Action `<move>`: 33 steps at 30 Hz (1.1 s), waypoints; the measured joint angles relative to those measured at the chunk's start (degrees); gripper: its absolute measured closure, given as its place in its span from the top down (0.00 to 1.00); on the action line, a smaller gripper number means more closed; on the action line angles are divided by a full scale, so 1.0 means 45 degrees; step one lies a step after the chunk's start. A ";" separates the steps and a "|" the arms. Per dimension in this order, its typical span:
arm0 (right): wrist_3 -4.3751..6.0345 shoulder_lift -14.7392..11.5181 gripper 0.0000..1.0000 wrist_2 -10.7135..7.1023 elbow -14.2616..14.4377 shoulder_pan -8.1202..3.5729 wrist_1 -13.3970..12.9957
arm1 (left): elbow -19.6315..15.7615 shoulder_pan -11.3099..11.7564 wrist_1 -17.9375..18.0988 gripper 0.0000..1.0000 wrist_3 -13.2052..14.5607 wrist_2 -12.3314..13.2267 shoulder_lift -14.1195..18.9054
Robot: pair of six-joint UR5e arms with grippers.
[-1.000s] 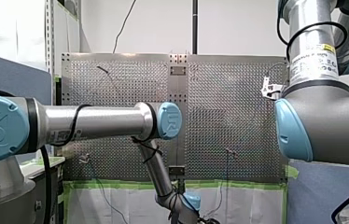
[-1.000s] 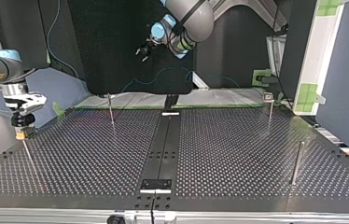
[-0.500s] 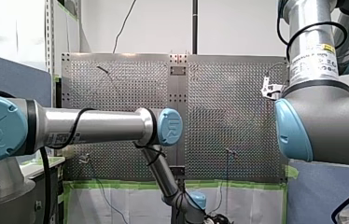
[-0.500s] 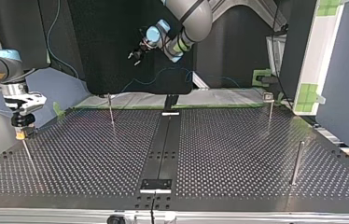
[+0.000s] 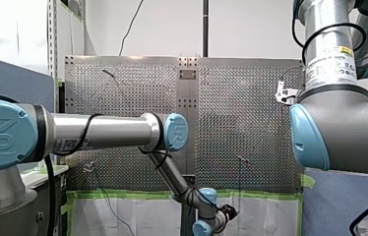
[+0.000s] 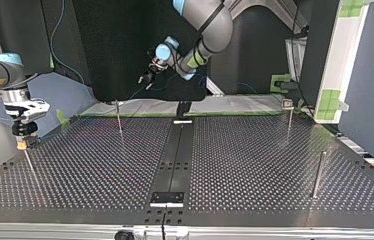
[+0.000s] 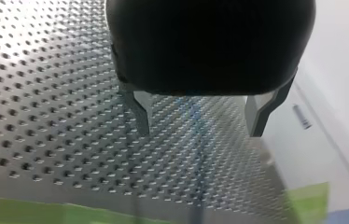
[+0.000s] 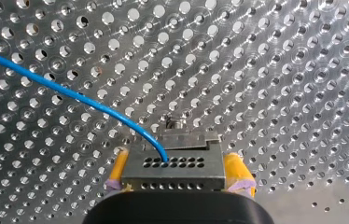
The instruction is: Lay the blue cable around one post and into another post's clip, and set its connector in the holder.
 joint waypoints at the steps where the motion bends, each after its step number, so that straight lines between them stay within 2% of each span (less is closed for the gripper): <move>1: 0.0000 0.0000 0.00 -0.0001 0.0000 0.0000 0.0000 | 0.0088 0.0017 -0.0081 1.00 0.0085 -0.0046 0.0000; 6: 0.0000 0.0000 0.00 -0.0001 0.0000 0.0001 -0.0001 | 0.0664 -0.0106 -0.0224 1.00 0.0579 -0.0108 -0.0013; 13: 0.0000 0.0000 0.00 0.0000 0.0000 0.0000 0.0000 | 0.1461 -0.0340 -0.0131 1.00 0.0574 0.0035 -0.0016; 19: 0.0000 0.0000 0.00 0.0000 0.0000 0.0000 -0.0001 | 0.2151 -0.0282 -0.0192 1.00 0.0705 -0.0230 -0.0010; 20: 0.0000 0.0000 0.00 -0.0001 0.0000 0.0000 0.0000 | 0.2294 -0.0260 -0.0238 0.95 0.0736 -0.0312 -0.0006; 21: 0.0000 0.0000 0.00 0.0000 0.0000 0.0000 0.0000 | 0.2397 -0.0244 -0.0263 0.95 0.0757 -0.0384 -0.0004; 22: -0.0001 0.0000 0.00 -0.0001 -0.0001 0.0001 0.0000 | 0.2502 -0.0228 -0.0281 0.77 0.0772 -0.0463 -0.0005; 23: 0.0000 0.0000 0.00 -0.0001 0.0000 0.0000 0.0000 | 0.2645 -0.0213 -0.0293 0.64 0.0788 -0.0562 -0.0007; 24: 0.0000 0.0000 0.00 -0.0001 0.0000 0.0000 -0.0001 | 0.2750 -0.0205 -0.0294 0.64 0.0795 -0.0623 -0.0006; 26: 0.0000 0.0000 0.00 -0.0001 0.0000 0.0000 -0.0001 | 0.3002 -0.0195 -0.0245 0.29 0.0804 -0.0698 -0.0003; 27: 0.0000 0.0000 0.00 -0.0001 0.0000 0.0000 -0.0001 | 0.3113 -0.0194 -0.0198 0.29 0.0806 -0.0706 -0.0004; 29: 0.0000 0.0000 0.00 -0.0001 0.0000 0.0000 -0.0001 | 0.3372 -0.0190 -0.0057 0.08 0.0809 -0.0688 -0.0005; 30: -0.0001 0.0000 0.00 -0.0001 -0.0001 0.0000 -0.0001 | 0.3481 -0.0185 0.0009 0.08 0.0809 -0.0668 -0.0007; 31: 0.0000 0.0000 0.00 -0.0001 0.0000 0.0000 -0.0001 | 0.3586 -0.0178 0.0075 0.00 0.0810 -0.0642 -0.0007; 33: 0.0000 0.0000 0.00 -0.0001 0.0000 0.0000 0.0000 | 0.3822 -0.0168 0.0207 0.00 0.0811 -0.0580 -0.0001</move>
